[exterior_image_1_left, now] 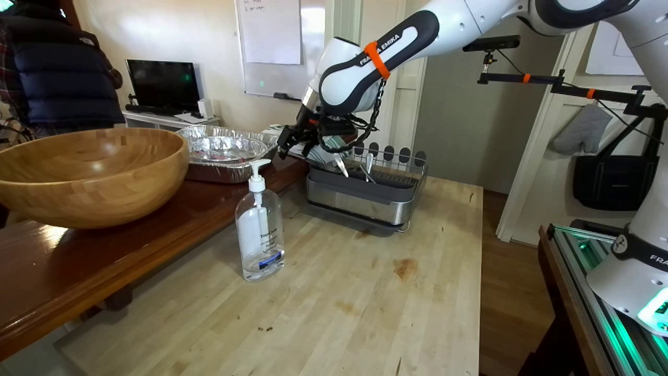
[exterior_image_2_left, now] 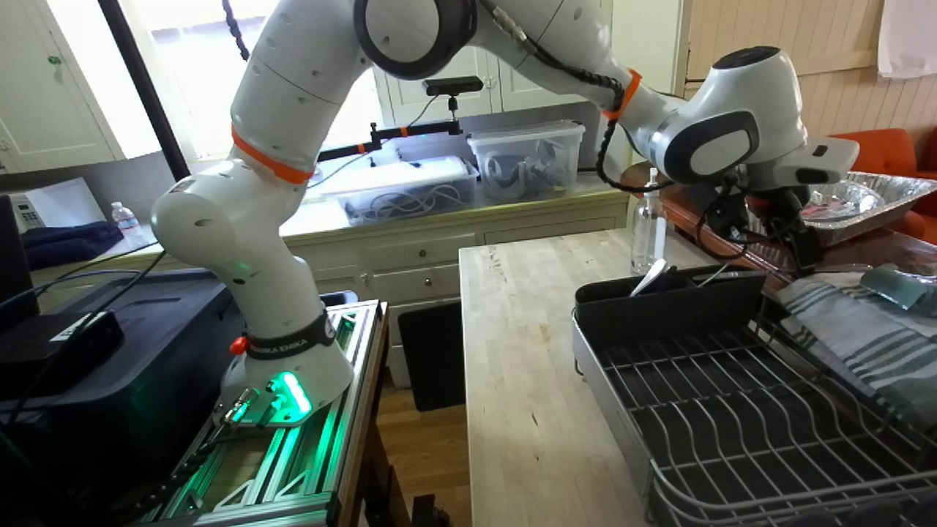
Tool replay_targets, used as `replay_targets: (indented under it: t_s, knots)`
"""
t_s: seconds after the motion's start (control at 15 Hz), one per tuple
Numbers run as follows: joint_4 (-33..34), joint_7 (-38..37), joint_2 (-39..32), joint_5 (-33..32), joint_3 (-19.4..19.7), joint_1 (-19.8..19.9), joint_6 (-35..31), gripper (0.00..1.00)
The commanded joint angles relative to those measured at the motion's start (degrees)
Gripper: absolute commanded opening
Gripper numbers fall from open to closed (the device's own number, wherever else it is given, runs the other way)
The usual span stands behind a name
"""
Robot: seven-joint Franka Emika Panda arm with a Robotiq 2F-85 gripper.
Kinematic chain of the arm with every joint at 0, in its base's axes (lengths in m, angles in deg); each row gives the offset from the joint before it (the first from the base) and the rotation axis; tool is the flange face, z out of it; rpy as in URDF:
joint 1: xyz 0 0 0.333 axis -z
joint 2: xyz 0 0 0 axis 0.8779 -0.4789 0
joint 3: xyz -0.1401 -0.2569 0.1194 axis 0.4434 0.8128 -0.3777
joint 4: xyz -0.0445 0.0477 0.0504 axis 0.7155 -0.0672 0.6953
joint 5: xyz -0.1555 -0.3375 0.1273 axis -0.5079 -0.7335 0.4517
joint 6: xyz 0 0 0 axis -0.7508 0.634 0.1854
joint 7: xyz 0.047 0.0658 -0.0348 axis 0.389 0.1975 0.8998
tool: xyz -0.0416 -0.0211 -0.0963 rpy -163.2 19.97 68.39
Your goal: Put the knife inside the drying rack.
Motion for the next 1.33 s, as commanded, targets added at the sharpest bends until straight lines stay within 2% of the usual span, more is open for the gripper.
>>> replay_targets:
  t_s: [0.0,0.07,0.13,0.27,0.47,0.6,0.73,0.8,1.27]
  knots:
    - [2.31,0.53,-1.58,1.51,0.84,-0.21,2.06,0.93]
    - [2.49,0.56,-1.76,1.53,0.90,-0.16,2.10,0.85]
    - [2.64,0.58,-1.88,1.55,0.94,-0.14,2.13,0.68]
    - [2.79,0.61,-1.96,1.56,1.08,-0.10,2.31,0.51]
    - [2.87,0.46,-1.91,1.49,1.49,-0.04,2.76,0.41]
    - [2.92,0.40,-1.90,1.47,1.62,-0.06,2.87,0.23]
    - [2.95,0.36,-1.94,1.40,1.69,-0.12,2.88,0.10]
    - [2.96,0.37,-1.89,1.39,1.70,-0.13,2.93,0.01]
    - [0.82,-0.03,-0.44,0.64,2.46,-0.83,1.56,0.04]
